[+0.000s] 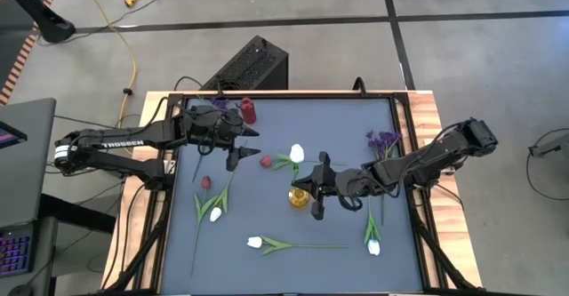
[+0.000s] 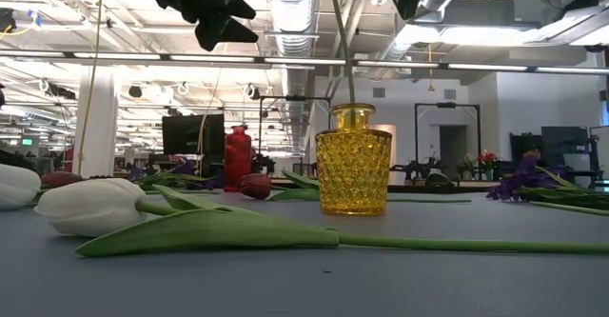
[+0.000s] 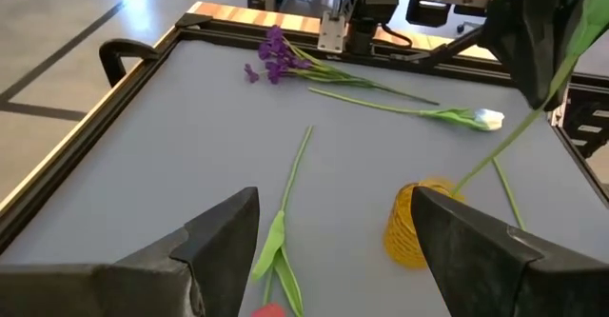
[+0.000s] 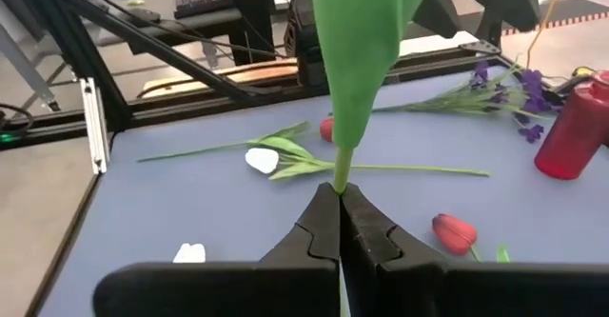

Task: Sort flowers into vase by color
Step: Put the white flower into the yellow vase

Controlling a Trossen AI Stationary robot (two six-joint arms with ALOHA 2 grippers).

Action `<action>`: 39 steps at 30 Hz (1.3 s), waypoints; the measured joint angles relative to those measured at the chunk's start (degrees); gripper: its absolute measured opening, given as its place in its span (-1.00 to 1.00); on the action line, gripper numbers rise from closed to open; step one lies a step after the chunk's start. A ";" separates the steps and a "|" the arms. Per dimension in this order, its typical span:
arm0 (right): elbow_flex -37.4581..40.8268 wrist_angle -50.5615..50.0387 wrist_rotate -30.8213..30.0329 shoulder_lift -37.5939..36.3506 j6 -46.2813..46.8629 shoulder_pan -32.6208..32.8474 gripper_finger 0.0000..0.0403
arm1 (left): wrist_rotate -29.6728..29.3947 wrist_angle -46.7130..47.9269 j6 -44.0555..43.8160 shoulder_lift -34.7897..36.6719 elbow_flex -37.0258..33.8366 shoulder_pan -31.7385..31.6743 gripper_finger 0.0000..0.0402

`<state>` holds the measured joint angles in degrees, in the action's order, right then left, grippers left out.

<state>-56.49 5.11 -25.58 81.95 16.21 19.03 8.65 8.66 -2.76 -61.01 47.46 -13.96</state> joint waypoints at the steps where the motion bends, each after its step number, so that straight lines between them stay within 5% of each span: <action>1: 0.00 -0.32 0.00 0.00 0.00 0.00 -0.87 | 0.00 0.05 -0.02 0.00 0.00 0.00 0.31; 19: 0.00 -5.29 0.99 0.02 5.13 -1.56 -0.70 | -3.20 1.58 0.44 0.00 0.00 0.81 0.31; 29: -3.70 -19.81 20.98 -0.23 15.61 -6.72 -0.27 | -6.97 2.71 2.36 0.00 0.00 1.90 0.31; 39: -12.66 -52.58 44.54 -0.26 11.69 -7.90 -0.01 | -7.00 2.22 3.63 0.00 0.00 1.88 0.31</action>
<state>-69.15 -47.47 18.95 81.69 27.89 11.13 1.65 10.88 0.86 -61.01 47.46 -12.08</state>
